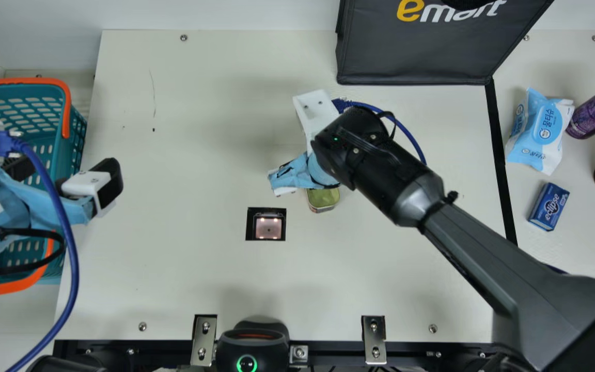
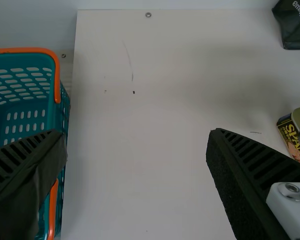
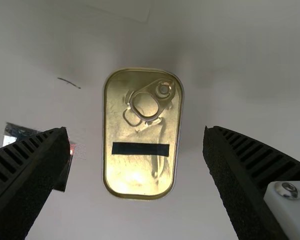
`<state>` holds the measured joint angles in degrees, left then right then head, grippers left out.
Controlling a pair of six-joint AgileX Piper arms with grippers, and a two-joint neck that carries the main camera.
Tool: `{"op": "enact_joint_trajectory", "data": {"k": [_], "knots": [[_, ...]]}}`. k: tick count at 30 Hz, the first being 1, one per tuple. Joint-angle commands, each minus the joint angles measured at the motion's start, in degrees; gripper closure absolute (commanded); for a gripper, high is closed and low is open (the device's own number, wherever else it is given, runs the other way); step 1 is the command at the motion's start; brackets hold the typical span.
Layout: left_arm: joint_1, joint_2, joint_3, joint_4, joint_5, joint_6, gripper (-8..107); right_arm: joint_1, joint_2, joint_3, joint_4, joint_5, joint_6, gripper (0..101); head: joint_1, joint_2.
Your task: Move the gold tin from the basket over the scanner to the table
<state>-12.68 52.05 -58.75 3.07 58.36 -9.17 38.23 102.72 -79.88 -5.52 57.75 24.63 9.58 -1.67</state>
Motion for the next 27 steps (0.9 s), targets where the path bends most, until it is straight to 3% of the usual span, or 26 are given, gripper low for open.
{"op": "enact_joint_trajectory", "data": {"k": [1,16,27], "knots": [[0.0,0.0,0.0,0.0,0.0,0.0,9,0.08,1.27,0.04,-0.55,-0.26,1.02,6,-1.66,0.09],[0.0,0.0,0.0,0.0,0.0,0.0,9,-0.36,6.31,0.97,-1.82,-2.78,4.57,6,-1.66,0.09],[0.0,0.0,0.0,0.0,0.0,0.0,9,-0.58,6.13,0.8,-1.71,-2.06,4.85,80,-1.66,0.09]]}}
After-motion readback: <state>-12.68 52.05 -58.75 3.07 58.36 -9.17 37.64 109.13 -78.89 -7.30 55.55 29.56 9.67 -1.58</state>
